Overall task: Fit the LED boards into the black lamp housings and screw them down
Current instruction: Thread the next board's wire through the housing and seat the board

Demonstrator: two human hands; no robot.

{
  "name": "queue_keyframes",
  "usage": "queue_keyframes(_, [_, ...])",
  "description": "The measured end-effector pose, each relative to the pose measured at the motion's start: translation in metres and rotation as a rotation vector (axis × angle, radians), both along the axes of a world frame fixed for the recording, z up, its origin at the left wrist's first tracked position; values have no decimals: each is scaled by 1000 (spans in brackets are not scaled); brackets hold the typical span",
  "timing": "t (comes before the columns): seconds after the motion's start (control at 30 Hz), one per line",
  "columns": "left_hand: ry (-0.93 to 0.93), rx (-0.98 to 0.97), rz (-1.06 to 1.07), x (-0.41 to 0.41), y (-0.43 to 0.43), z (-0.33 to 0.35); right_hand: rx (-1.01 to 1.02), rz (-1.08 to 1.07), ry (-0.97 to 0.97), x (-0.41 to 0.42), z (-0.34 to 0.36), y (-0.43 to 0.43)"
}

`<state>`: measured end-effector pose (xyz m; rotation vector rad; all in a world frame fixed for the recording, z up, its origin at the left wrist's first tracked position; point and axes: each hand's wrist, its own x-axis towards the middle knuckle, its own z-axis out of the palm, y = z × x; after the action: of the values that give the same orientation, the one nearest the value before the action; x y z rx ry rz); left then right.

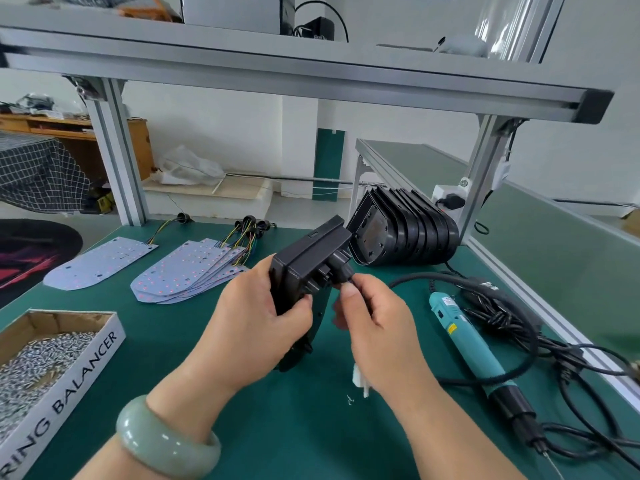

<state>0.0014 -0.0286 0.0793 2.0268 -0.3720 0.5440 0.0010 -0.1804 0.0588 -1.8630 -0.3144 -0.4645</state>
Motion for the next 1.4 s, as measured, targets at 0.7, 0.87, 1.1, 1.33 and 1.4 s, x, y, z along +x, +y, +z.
queue_keyframes(0.7, [104,-36,-103,-3,-1,4,355,-107,-99,-8,6,4])
queue_keyframes(0.87, [102,-30,-100,-5,-5,3,407,-67,-39,-6,6,3])
queue_keyframes(1.1, [5,86,-84,-10,-9,2,98,-195,-254,-3,2,3])
queue_keyframes(1.33, [-33,136,-51,-11,-3,5,99,-38,-115,-2,2,-14])
queue_keyframes(1.4, [-49,127,-7,-11,-4,5,120,-39,-20,0,1,-18])
